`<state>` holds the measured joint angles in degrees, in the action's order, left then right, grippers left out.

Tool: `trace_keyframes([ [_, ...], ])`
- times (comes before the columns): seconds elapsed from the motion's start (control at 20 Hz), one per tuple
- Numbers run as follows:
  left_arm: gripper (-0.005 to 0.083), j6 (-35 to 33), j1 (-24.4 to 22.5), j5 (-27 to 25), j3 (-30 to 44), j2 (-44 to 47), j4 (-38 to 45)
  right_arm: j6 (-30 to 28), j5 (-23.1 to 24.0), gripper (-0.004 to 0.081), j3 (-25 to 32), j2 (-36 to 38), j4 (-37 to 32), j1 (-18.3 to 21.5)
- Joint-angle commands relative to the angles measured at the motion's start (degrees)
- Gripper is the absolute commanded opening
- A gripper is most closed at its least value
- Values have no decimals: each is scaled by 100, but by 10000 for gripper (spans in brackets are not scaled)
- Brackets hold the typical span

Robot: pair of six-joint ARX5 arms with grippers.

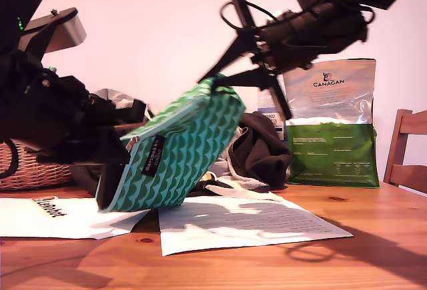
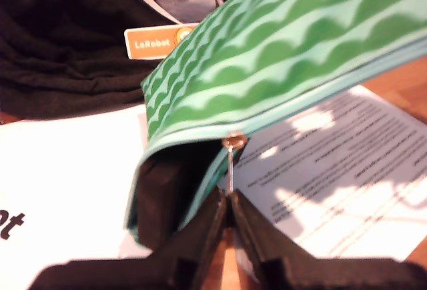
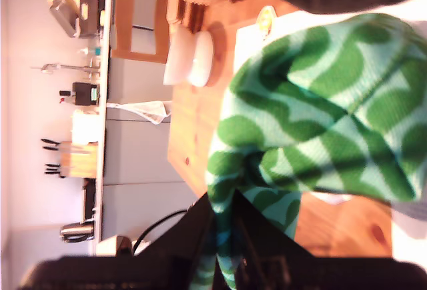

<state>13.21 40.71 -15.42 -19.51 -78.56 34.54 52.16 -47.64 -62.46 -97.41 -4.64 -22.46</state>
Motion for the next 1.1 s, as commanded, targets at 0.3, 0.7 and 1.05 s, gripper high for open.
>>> trace_keyframes([
  [0.3,-20,-138,-87,-92,170,-48,-238,-658,-144,-13,-144,-13,546,518],
  [0.7,-20,-391,-256,396,168,-48,-44,-1176,-262,100,-144,-13,994,638],
  [1.05,-20,-1397,-192,940,-162,157,271,-1211,-951,323,-144,-13,1010,629],
])
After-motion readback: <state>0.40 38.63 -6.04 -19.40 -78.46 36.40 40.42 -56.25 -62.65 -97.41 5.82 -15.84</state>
